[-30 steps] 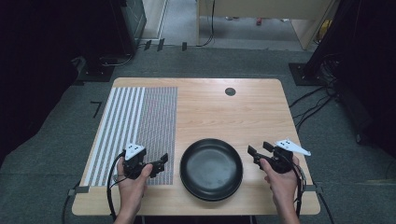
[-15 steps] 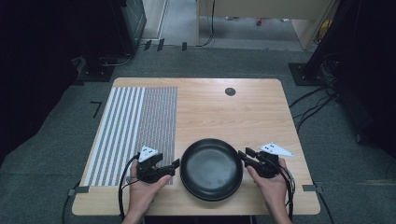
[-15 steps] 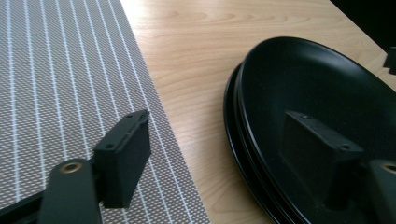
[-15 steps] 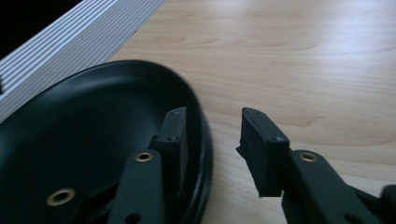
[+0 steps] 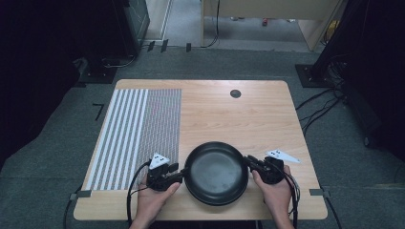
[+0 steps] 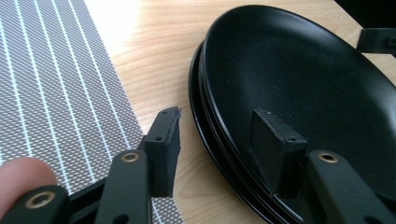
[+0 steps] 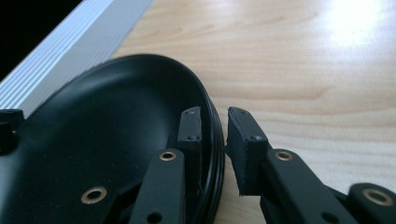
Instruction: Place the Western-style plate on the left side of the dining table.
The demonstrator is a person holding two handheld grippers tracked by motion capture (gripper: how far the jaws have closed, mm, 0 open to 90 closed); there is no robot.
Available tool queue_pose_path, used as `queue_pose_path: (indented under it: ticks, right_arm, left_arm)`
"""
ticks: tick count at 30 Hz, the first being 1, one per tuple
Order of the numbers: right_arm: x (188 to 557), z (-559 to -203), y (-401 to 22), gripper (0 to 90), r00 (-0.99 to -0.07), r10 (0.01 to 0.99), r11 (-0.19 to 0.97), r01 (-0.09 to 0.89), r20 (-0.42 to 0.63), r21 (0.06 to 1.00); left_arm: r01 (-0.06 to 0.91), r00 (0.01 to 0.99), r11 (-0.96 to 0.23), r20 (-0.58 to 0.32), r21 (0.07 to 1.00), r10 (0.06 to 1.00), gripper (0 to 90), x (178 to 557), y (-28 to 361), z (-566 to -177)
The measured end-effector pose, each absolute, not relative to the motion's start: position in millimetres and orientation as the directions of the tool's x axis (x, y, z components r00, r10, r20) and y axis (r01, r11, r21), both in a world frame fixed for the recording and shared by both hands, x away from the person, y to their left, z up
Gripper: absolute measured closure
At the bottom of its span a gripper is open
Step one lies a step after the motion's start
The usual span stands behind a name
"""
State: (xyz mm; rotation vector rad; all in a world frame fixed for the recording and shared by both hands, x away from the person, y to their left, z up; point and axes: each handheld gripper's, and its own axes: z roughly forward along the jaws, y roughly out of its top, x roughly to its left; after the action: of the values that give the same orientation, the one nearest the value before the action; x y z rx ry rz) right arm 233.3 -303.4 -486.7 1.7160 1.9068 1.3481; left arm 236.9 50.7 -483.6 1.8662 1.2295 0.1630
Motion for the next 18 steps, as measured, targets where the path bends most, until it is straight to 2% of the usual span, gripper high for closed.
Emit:
queue_pose_path:
  ticks: [3,5,11,12,18]
  right_arm:
    - [234.7,-490.4,-305.0,75.2,-0.260,0.877,-0.129,0.682,0.403,0.720]
    - [235.2,-492.0,-305.3,78.2,-0.256,0.861,-0.150,0.697,0.440,0.701]
    - [234.8,-491.7,-303.9,80.2,-0.245,0.867,-0.147,0.705,0.433,0.694]
    - [234.1,-490.2,-304.8,85.5,-0.228,0.855,-0.179,0.714,0.467,0.676]
    - [233.7,-491.9,-303.6,85.6,-0.224,0.852,-0.193,0.707,0.473,0.681]
  left_arm:
    - [0.695,0.515,-0.134,-0.359,0.706,0.779,55.3,236.8,49.7,-483.6]
    - [0.699,0.521,-0.148,-0.356,0.700,0.776,56.2,236.4,48.1,-484.7]
    - [0.716,0.533,-0.158,-0.387,0.679,0.752,58.0,235.7,43.9,-487.4]
    - [0.718,0.524,-0.149,-0.388,0.679,0.758,57.9,234.5,43.0,-485.7]
    - [0.726,0.509,-0.152,-0.376,0.671,0.775,59.8,233.8,41.2,-485.8]
